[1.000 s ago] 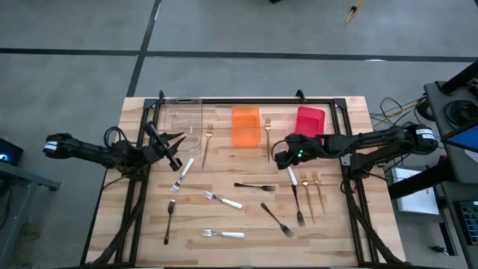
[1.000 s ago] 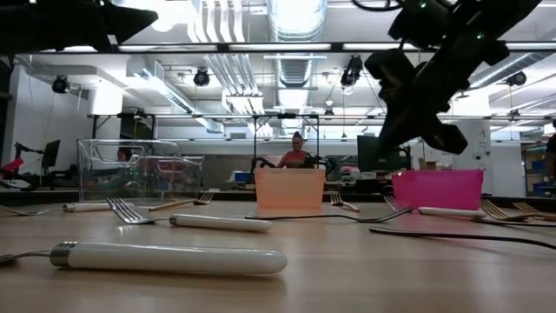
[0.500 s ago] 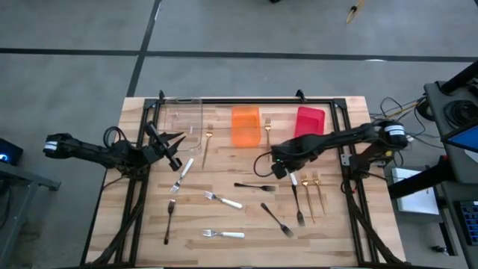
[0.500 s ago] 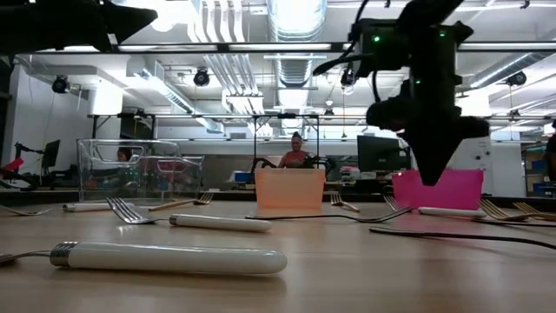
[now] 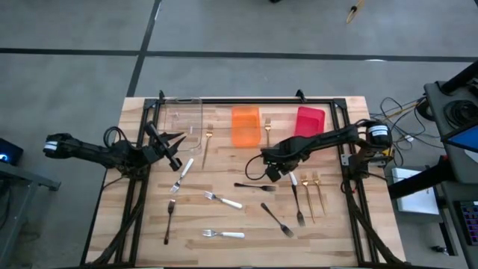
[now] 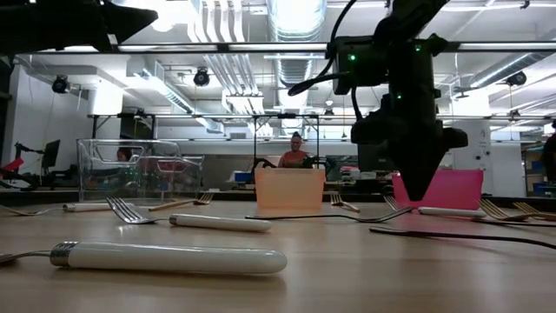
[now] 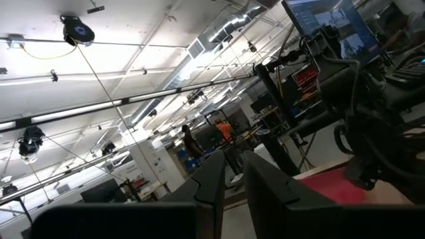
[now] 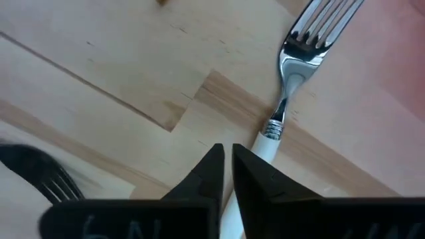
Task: Sort silverware by color (type)
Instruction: Put the top right white fork into the orange bin
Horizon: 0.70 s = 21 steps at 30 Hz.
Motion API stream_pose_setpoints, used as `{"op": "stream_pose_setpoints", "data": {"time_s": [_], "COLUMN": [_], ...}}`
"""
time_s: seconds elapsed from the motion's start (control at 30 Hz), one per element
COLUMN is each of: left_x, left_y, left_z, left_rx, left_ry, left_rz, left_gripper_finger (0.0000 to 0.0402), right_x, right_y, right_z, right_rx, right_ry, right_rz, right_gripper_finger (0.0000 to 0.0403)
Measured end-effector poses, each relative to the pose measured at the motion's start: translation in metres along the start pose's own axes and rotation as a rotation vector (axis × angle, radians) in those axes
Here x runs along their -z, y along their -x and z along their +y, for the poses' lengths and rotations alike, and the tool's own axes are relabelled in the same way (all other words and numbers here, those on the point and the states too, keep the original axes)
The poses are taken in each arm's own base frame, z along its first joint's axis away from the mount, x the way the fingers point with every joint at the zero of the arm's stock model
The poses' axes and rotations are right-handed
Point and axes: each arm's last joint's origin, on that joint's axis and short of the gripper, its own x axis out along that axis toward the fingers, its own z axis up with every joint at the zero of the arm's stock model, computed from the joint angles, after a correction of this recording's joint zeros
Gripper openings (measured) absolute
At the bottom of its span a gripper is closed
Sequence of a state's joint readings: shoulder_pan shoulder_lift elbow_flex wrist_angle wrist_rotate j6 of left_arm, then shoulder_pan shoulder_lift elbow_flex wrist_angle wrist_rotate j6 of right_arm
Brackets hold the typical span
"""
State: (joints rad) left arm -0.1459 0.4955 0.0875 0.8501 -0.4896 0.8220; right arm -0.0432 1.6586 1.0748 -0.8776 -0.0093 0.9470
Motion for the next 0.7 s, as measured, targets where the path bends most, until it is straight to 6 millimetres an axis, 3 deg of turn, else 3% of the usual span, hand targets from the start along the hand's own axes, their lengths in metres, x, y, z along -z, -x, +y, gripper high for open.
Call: {"op": "stream_pose_setpoints", "data": {"time_s": [0.4, 0.53, 0.7], "left_x": [0.0007, 0.0007, 0.0007], "left_y": [-0.0005, -0.0005, -0.0005], "left_z": [-0.0011, -0.0011, -0.0011], "left_rx": [0.006, 0.006, 0.005], "left_ry": [-0.008, -0.008, -0.008], "left_rz": [0.006, 0.006, 0.006], "left_gripper_finger": [0.0039, 0.0039, 0.0039], "right_x": [-0.0064, -0.0071, -0.0074], "right_y": [0.0058, 0.0057, 0.0053], "right_z": [-0.0066, -0.0069, -0.0081], "right_rx": [-0.006, 0.007, 0.032], "right_ry": [-0.071, -0.067, -0.057], "right_rz": [-0.023, -0.045, -0.068], "right_gripper_finger": [0.0202, 0.0229, 0.023]}}
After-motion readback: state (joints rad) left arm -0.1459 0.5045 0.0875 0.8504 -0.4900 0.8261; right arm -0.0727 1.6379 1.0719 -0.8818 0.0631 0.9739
